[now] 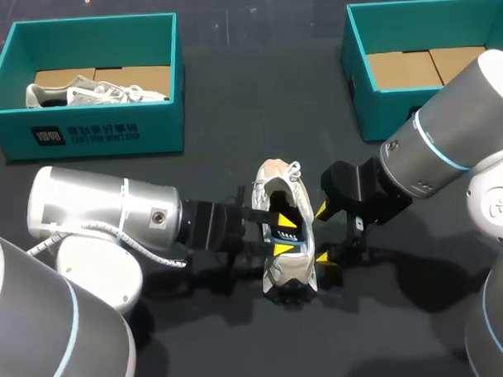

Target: Take the shoe out of the shoebox, open the shoe tongue, remove and reinsert the insole, then place the shoe into the shoebox

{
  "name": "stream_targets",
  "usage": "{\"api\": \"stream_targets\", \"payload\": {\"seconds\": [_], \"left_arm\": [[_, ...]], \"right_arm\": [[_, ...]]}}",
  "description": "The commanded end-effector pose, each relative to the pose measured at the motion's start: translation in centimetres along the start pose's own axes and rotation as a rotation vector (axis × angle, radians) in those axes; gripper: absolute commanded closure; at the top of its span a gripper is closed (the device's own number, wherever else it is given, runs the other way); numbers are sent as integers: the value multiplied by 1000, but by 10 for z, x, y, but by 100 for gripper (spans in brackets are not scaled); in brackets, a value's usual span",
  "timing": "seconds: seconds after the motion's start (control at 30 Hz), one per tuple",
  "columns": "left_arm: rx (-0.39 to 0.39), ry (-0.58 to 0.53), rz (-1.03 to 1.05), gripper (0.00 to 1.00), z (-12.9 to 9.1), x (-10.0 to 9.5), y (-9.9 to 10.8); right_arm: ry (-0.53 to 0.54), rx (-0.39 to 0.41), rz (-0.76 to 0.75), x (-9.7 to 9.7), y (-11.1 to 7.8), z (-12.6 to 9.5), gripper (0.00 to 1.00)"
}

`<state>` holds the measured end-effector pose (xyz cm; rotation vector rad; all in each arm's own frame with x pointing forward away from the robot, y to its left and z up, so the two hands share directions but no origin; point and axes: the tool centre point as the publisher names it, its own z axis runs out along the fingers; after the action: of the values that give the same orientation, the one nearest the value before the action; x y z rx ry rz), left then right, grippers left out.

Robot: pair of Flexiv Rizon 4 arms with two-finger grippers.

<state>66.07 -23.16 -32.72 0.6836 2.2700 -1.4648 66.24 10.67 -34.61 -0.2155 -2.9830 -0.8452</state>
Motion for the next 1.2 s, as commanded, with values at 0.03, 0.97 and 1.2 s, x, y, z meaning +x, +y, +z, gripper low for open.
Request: {"api": "stream_targets", "payload": {"seconds": [0.03,0.97,1.2], "left_arm": [[-22,47,5,67,-3,-3,-2],[-68,234,19,62,-69,15,18],[-56,300,47,60,-95,19,20]], "right_arm": [[-4,2,0,1,0,1,0],[-43,24,110,0,-73,-84,0],[-1,18,116,3,-84,-91,0]]}}
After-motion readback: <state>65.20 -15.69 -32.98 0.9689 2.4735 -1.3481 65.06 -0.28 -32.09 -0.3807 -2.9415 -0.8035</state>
